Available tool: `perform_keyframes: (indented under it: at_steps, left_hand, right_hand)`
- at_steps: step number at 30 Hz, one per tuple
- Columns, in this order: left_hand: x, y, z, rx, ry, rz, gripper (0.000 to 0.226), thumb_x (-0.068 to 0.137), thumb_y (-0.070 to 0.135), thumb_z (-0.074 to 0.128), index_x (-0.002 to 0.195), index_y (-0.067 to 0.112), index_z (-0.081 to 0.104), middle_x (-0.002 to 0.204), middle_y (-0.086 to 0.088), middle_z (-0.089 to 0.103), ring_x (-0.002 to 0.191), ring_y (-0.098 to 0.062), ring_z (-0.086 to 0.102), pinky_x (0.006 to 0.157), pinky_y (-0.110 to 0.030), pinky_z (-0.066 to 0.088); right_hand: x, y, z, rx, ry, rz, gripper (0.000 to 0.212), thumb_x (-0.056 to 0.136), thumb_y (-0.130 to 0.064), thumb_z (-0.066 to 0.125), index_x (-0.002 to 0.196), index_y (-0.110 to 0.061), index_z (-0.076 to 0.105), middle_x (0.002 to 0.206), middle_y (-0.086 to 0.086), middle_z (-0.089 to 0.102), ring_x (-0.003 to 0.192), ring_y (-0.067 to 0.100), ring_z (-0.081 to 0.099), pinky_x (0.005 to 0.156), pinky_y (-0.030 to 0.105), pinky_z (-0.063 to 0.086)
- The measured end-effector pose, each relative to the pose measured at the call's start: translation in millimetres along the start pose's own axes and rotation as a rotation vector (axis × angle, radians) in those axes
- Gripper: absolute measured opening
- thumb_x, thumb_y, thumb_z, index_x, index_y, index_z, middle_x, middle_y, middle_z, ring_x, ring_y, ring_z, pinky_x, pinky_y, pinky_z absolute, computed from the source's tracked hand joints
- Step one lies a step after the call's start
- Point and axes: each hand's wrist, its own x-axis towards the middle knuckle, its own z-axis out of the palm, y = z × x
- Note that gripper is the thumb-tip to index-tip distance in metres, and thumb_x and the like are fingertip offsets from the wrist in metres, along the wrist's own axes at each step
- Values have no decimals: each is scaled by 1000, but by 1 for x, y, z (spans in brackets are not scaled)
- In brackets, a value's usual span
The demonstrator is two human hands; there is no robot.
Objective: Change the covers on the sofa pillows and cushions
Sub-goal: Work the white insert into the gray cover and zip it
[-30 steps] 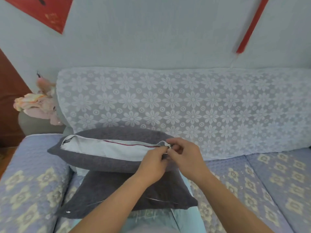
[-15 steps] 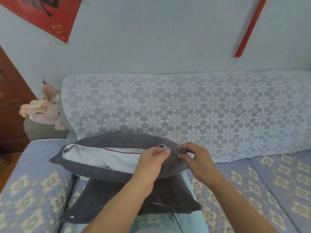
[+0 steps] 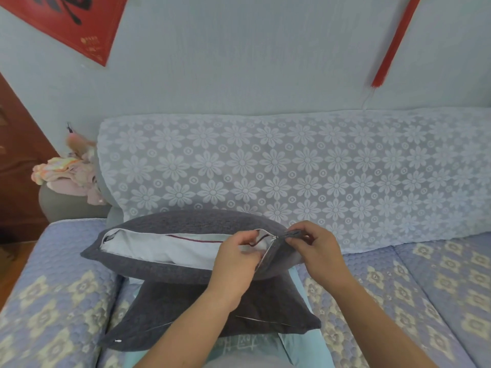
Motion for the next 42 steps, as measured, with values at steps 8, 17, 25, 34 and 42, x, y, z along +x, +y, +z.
perform_keyframes:
  at_steps: [8, 17, 25, 34, 42]
  left_hand:
    - [-4, 16, 1, 81, -92, 180, 43, 94, 17, 70, 79, 57, 69, 84, 25, 71, 67, 6, 59, 65, -17, 48]
    - [-7, 14, 6, 407, 65, 315, 15, 94, 22, 69, 79, 28, 68, 76, 13, 66, 78, 1, 60, 64, -9, 42]
    - [-4, 10, 19, 488, 70, 231, 17, 102, 22, 51, 85, 23, 54, 88, 7, 58, 79, -8, 54, 65, -26, 39]
    - [-6, 23, 8, 611, 119, 198, 15, 102, 24, 50, 87, 25, 51, 91, 8, 56, 84, -12, 55, 74, -37, 48]
    - [12, 24, 6, -147, -116, -227, 20, 100, 1, 51, 83, 9, 56, 67, -3, 47, 66, -16, 40, 66, -31, 32]
  right_hand:
    - [0, -4, 3, 0, -24, 6, 17, 86, 3, 69, 85, -14, 73, 79, -1, 71, 80, 15, 66, 71, 20, 50]
    - [-3, -7, 0, -99, -61, -51, 20, 86, -1, 72, 88, -21, 73, 84, -8, 71, 86, 7, 65, 75, 14, 49]
    - [-3, 1, 4, -603, -111, -476, 11, 90, -18, 70, 100, -18, 75, 84, -9, 58, 82, 5, 52, 74, 17, 42]
    - [-8, -9, -3, -591, 107, -526, 7, 90, -12, 66, 88, -15, 73, 82, -7, 60, 79, 12, 54, 74, 21, 43]
    - [-1, -7, -4, -491, -8, -328, 7, 90, -15, 71, 95, -20, 70, 88, -15, 57, 88, 4, 55, 78, 18, 43]
